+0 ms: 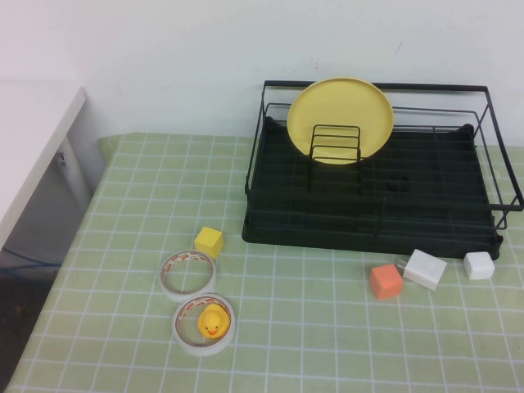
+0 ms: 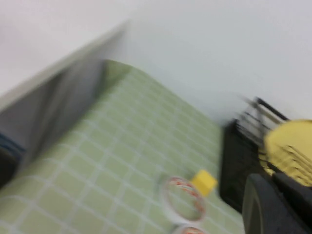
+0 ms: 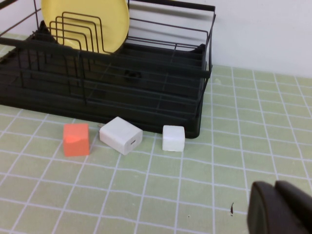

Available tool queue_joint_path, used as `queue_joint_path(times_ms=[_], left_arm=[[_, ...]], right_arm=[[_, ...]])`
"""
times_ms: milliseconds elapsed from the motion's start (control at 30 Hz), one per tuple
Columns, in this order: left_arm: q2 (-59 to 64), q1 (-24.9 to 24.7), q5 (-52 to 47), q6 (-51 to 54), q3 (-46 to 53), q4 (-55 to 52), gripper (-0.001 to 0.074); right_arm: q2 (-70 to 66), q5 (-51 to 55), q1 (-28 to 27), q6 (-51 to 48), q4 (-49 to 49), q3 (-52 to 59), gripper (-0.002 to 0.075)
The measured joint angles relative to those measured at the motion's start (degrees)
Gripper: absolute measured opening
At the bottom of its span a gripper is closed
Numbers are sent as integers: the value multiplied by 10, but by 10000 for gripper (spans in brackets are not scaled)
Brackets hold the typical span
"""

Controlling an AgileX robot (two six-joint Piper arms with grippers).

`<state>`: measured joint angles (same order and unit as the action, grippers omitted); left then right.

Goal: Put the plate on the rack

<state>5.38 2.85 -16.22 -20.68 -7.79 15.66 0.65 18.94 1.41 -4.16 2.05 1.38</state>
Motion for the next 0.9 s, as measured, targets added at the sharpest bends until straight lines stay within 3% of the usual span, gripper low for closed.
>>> queue_joint_path(times_ms=[133, 433, 633, 900], left_arm=[[-45, 0, -18, -104, 26, -130, -1], [-59, 0, 67, -86, 89, -223, -1], [-59, 0, 41, -28, 89, -215, -1], [-61, -27, -14, 172, 89, -69, -1]], right_arm=[[0, 0, 0, 0, 0, 0, 11], [0, 0, 0, 0, 0, 0, 11], [0, 0, 0, 5, 0, 0, 11], [0, 0, 0, 9, 0, 0, 11]])
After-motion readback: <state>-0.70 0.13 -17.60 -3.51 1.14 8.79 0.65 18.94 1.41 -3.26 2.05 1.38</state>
